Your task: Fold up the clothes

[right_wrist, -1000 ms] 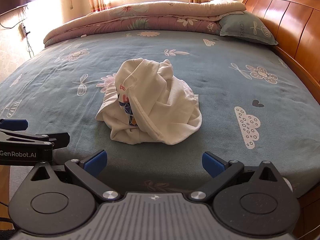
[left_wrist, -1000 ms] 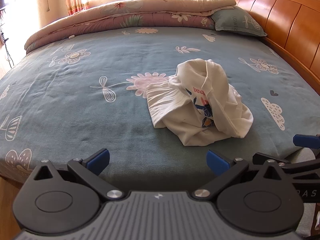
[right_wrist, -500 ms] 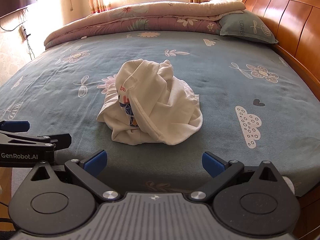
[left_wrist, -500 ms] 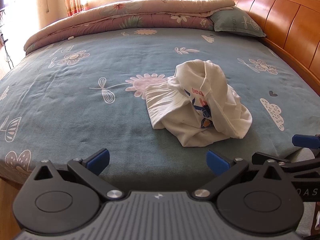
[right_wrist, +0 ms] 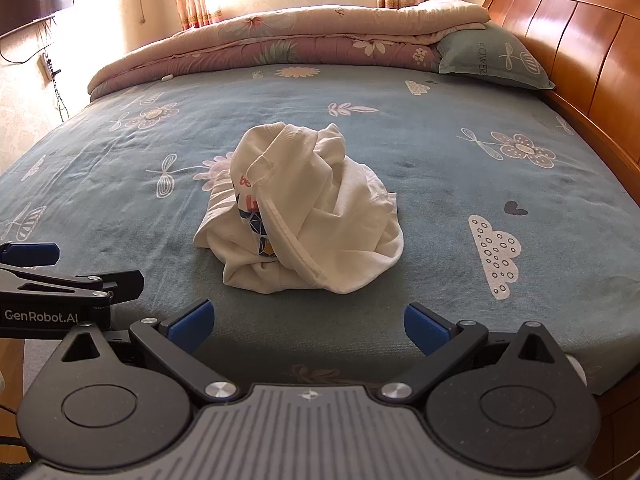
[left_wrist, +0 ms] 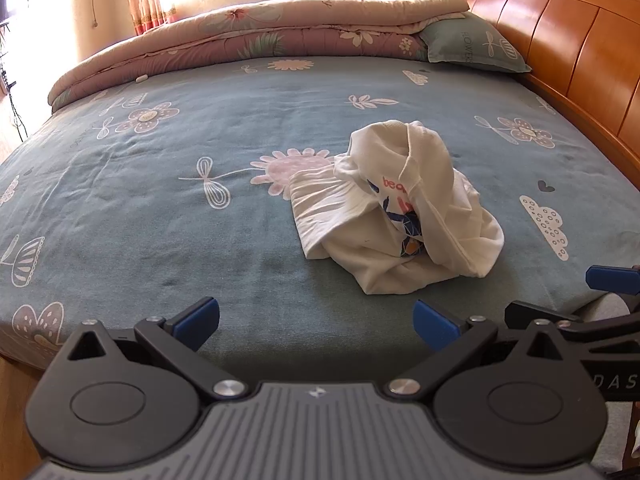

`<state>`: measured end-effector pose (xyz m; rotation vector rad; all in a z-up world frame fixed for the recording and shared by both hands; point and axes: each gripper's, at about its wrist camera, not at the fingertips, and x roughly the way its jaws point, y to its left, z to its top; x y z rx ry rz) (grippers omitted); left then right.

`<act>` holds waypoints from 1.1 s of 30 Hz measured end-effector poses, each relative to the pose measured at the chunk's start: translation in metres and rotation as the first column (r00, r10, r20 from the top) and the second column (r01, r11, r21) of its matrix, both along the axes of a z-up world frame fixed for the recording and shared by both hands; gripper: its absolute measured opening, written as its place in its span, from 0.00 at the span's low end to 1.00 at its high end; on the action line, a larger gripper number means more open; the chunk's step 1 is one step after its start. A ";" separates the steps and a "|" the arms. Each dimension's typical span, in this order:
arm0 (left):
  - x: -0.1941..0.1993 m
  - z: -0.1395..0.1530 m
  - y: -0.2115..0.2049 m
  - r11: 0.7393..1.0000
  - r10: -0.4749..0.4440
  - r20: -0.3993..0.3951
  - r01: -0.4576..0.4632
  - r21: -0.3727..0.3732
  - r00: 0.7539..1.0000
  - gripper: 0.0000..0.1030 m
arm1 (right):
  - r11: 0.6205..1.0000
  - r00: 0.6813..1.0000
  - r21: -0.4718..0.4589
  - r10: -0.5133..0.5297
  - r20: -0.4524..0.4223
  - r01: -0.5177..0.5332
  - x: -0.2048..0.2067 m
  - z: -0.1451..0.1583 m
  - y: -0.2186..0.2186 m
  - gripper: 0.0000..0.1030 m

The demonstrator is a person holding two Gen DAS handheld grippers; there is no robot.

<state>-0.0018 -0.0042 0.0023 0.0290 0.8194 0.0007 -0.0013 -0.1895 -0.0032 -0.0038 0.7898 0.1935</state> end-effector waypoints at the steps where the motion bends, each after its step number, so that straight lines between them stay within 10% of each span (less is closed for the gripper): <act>1: 0.000 0.000 0.000 1.000 0.000 0.000 0.000 -0.002 1.000 1.00 | 1.000 1.000 0.000 -0.001 0.000 0.001 0.000 0.000 0.000 1.00; 33: 0.001 -0.002 0.001 1.000 0.002 -0.007 -0.002 0.000 1.000 1.00 | 1.000 1.000 0.007 -0.001 -0.007 0.001 0.002 -0.001 -0.001 1.00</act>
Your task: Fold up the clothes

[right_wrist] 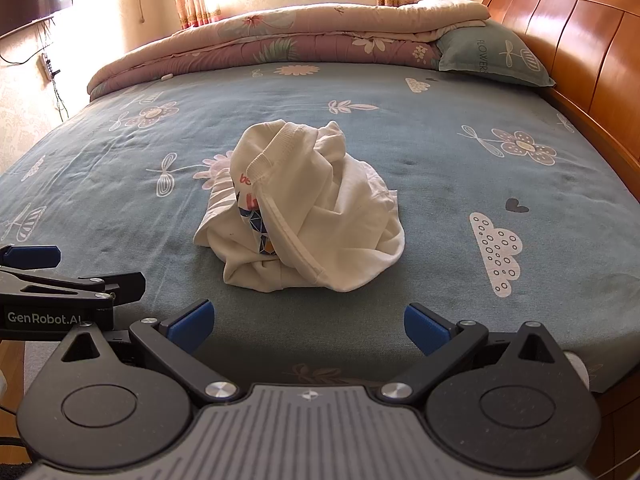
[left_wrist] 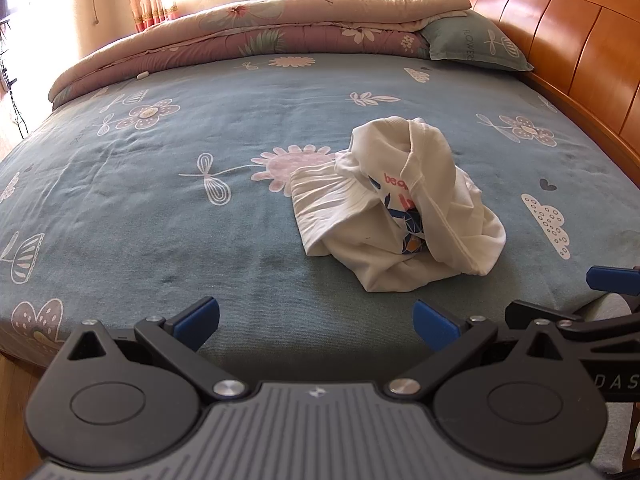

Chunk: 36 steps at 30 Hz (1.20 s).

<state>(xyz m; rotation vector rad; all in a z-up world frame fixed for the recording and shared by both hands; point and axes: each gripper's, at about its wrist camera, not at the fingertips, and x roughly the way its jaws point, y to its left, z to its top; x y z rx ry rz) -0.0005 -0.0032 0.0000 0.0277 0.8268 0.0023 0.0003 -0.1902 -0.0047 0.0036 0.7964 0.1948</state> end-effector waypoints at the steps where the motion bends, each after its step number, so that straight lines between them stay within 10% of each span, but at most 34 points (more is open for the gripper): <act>1: 0.000 0.000 0.000 1.000 0.000 0.000 0.000 -0.001 1.000 1.00 | 1.000 1.000 0.000 0.000 0.000 0.000 0.000 0.000 0.000 1.00; 36: 0.001 0.000 -0.003 1.000 -0.003 0.011 0.002 0.025 1.000 1.00 | 1.000 1.000 -0.006 0.010 -0.002 -0.010 0.003 0.001 0.002 1.00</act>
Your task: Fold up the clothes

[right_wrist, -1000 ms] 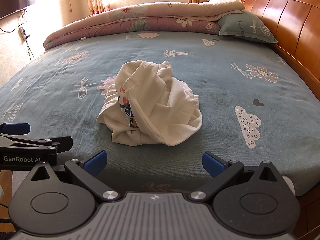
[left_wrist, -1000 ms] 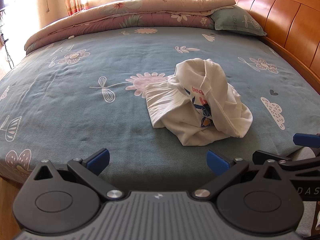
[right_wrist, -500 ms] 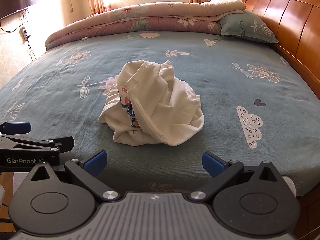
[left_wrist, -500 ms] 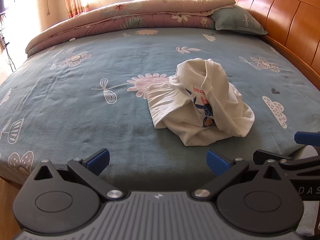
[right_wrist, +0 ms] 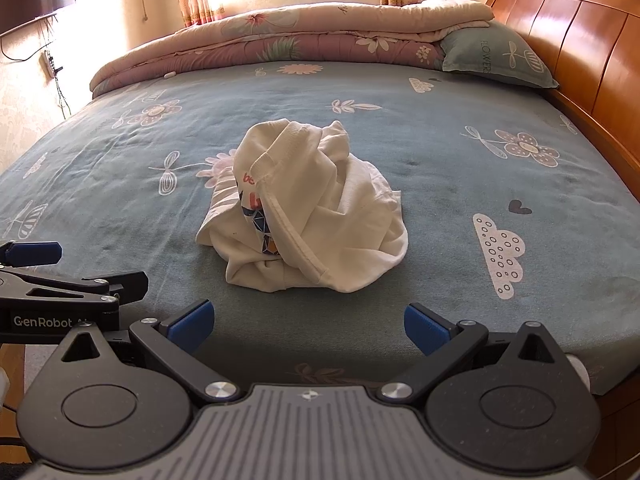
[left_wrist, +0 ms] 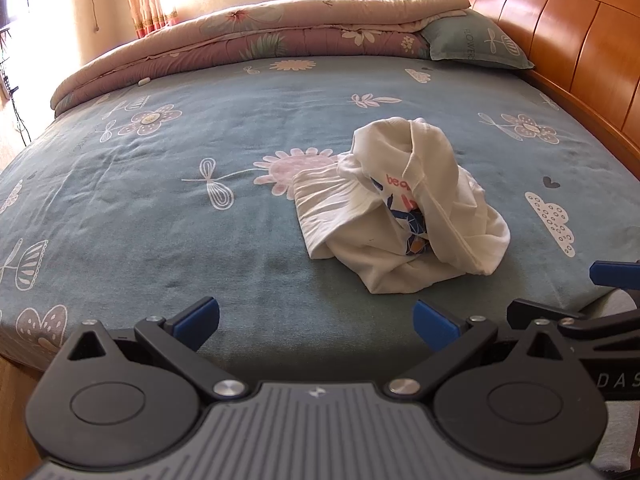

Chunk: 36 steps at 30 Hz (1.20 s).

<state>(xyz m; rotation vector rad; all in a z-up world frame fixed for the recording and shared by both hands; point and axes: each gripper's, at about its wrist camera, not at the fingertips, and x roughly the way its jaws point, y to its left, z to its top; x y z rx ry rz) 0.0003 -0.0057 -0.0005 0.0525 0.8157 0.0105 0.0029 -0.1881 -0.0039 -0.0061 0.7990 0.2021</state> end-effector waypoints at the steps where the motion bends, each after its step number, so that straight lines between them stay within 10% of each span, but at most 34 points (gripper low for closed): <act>1: 0.001 0.000 0.000 1.000 -0.001 0.000 0.001 0.000 1.000 1.00 | 1.000 1.000 -0.002 -0.001 0.001 0.001 0.000 0.000 0.000 1.00; 36: 0.082 -0.037 0.018 0.999 0.036 -0.095 -0.033 0.028 0.995 1.00 | 0.990 0.992 -0.064 0.125 0.011 -0.124 0.097 -0.040 0.008 1.00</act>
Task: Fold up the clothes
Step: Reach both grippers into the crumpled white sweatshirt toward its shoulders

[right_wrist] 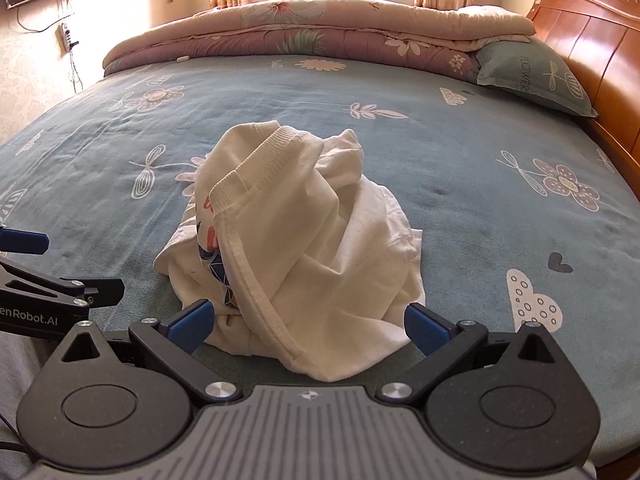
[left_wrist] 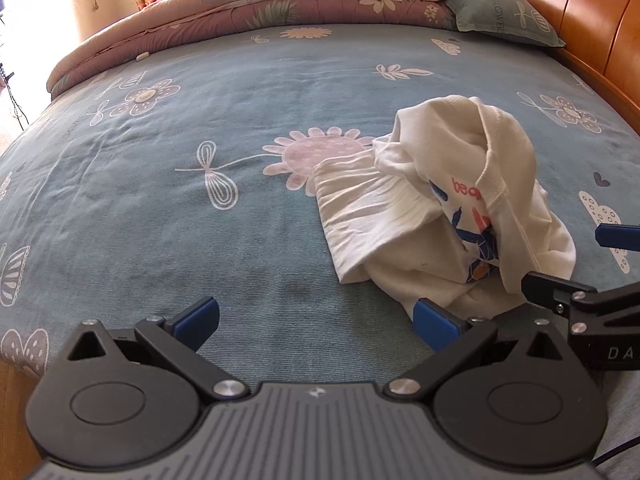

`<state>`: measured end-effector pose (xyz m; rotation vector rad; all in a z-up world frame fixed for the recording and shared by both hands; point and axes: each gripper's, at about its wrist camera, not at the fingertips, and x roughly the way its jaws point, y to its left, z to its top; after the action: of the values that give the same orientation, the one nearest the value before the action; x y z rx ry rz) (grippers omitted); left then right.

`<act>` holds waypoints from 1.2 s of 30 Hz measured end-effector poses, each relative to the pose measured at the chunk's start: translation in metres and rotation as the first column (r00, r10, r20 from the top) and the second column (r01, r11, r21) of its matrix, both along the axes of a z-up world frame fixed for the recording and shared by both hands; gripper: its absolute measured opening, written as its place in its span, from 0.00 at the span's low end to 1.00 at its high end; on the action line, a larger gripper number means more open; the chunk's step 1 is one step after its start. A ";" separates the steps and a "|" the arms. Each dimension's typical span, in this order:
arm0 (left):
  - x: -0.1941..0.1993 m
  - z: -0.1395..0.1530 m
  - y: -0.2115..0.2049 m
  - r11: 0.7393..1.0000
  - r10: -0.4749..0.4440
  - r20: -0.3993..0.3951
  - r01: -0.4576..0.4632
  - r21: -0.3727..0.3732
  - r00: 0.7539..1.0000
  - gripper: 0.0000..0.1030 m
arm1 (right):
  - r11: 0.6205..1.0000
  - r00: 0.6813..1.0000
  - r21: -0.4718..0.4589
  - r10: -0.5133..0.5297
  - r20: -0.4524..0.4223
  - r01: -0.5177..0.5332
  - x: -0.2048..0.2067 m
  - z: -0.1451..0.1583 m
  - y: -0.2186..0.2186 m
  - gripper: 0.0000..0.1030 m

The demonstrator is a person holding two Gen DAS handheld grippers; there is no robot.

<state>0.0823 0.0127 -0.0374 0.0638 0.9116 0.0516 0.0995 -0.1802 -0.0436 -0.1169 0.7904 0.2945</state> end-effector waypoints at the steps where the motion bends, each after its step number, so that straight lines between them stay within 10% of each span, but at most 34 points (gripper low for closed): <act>1: 0.002 -0.001 0.002 1.000 0.002 -0.005 -0.002 -0.003 1.000 1.00 | 1.000 1.000 -0.008 0.020 -0.002 -0.020 0.004 -0.003 0.004 1.00; 21: 0.067 -0.019 -0.061 0.979 -0.202 -0.027 0.202 -0.028 0.979 1.00 | 0.946 0.947 -0.049 -0.318 0.045 0.320 0.035 -0.015 -0.102 1.00; 30: 0.078 -0.046 -0.027 0.949 -0.236 -0.035 0.222 -0.225 0.971 1.00 | 0.999 0.996 -0.009 -0.036 0.076 0.037 0.031 -0.012 -0.064 1.00; 36: 0.082 -0.054 -0.021 0.946 -0.250 -0.068 0.229 -0.231 0.966 1.00 | 0.995 0.992 -0.049 0.095 0.080 -0.091 0.025 -0.007 -0.042 0.77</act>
<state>0.1647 -0.0086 -0.0912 -0.0311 0.9953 -0.2821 0.1244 -0.2217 -0.0502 -0.2081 0.7112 0.3577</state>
